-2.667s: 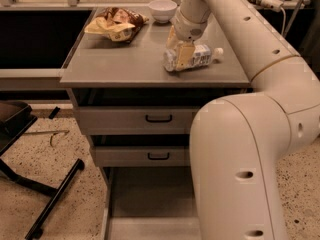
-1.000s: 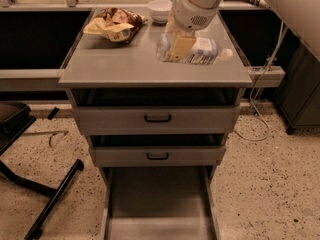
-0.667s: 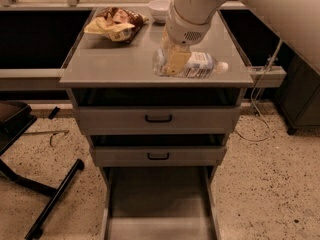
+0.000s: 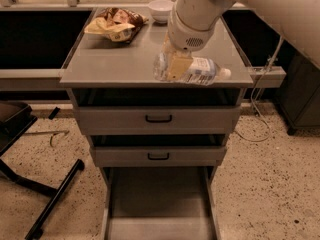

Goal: Place blue plastic bottle into bottom drawer

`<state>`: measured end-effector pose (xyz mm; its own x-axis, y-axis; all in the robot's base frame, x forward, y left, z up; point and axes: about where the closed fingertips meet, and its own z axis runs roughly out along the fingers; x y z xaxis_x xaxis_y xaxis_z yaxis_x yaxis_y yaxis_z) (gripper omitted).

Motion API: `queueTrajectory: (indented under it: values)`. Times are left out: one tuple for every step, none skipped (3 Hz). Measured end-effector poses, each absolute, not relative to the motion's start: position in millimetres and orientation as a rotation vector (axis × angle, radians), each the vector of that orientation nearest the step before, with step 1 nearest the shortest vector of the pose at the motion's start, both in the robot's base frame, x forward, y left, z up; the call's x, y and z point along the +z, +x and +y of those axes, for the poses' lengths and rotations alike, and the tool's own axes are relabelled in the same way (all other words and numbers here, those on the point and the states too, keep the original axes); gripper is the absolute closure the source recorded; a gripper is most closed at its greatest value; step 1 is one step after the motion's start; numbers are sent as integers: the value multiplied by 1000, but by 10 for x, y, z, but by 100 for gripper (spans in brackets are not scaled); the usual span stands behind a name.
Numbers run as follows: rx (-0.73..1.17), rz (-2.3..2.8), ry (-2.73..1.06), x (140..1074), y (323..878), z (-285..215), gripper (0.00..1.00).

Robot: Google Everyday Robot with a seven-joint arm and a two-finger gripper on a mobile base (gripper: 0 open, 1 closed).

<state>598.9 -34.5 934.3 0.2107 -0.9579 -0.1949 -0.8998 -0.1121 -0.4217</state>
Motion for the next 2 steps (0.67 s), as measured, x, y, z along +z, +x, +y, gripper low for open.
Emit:
queueTrajectory:
  values:
    - [-160, 1746, -1915, 9409, 5544, -306, 100]
    - [-143, 1766, -1814, 9132, 5202, -316, 100]
